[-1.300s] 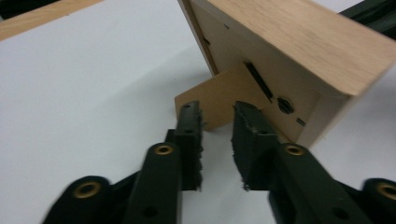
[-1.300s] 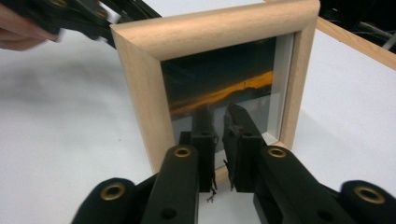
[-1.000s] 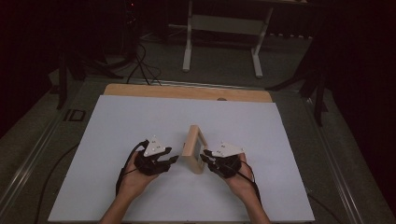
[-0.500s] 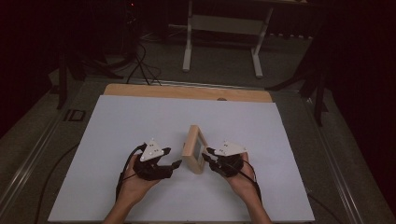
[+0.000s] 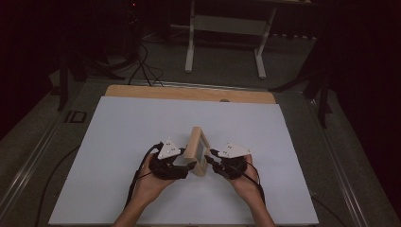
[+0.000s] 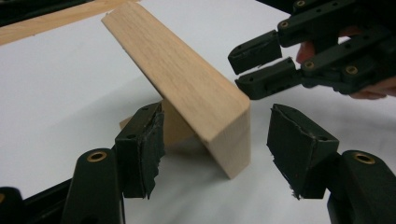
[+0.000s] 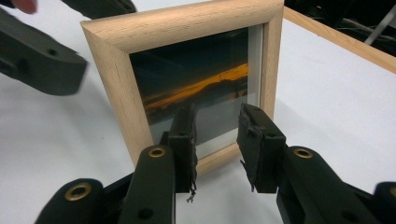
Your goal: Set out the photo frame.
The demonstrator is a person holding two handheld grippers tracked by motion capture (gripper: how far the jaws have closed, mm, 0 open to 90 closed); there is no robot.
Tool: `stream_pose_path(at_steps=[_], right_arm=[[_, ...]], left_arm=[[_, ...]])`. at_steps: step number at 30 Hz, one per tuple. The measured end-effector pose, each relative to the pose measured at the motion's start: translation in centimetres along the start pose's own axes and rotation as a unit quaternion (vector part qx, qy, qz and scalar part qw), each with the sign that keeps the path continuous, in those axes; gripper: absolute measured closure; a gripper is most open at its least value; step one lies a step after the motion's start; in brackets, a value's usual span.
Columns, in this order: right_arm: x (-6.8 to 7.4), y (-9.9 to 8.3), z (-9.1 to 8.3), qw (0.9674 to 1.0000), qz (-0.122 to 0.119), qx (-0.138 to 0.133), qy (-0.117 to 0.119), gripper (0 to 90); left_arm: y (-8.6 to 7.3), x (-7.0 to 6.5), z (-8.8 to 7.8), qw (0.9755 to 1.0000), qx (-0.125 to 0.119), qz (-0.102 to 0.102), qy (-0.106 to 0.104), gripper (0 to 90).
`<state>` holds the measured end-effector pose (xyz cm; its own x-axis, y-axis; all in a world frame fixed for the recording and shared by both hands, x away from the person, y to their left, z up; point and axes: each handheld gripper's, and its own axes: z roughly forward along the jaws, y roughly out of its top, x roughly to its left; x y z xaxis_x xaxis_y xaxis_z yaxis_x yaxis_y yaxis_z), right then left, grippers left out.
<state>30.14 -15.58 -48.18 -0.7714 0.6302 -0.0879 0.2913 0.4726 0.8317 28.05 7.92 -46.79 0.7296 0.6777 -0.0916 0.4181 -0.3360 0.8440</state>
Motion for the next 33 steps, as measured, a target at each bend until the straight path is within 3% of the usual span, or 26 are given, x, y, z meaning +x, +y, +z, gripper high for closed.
stream_pose_path(at_steps=[14,18,22,24,26,29,33], right_arm=[[-0.4,0.0,-0.4,1.0,0.006,-0.004,-0.004,66.5],[-0.5,0.0,-0.5,1.0,0.006,-0.006,-0.004,66.3],[-0.6,0.0,-0.6,0.9999,0.008,-0.008,-0.005,66.3],[-0.7,0.0,-0.6,0.9999,0.009,-0.008,-0.006,66.2],[-0.8,0.0,-0.7,0.9999,0.009,-0.009,-0.007,66.3],[-0.8,0.0,-0.7,0.9999,0.011,-0.009,-0.008,66.3],[-0.9,0.0,-0.7,0.9998,0.012,-0.011,-0.009,66.2]], left_arm=[[0.7,0.2,1.7,0.9994,0.007,-0.033,0.004,41.0],[0.8,0.2,1.8,0.9994,0.009,-0.034,-0.004,44.1],[0.9,0.3,1.6,0.9995,0.008,-0.03,-0.008,54.9],[0.9,0.3,1.5,0.9997,0.011,-0.02,0.0,59.4],[1.0,0.6,1.3,0.9998,0.016,-0.014,0.005,59.8],[1.0,1.3,1.1,0.9995,0.021,-0.021,0.0,60.2],[1.1,1.6,1.0,0.9995,0.028,-0.009,-0.011,60.4]])
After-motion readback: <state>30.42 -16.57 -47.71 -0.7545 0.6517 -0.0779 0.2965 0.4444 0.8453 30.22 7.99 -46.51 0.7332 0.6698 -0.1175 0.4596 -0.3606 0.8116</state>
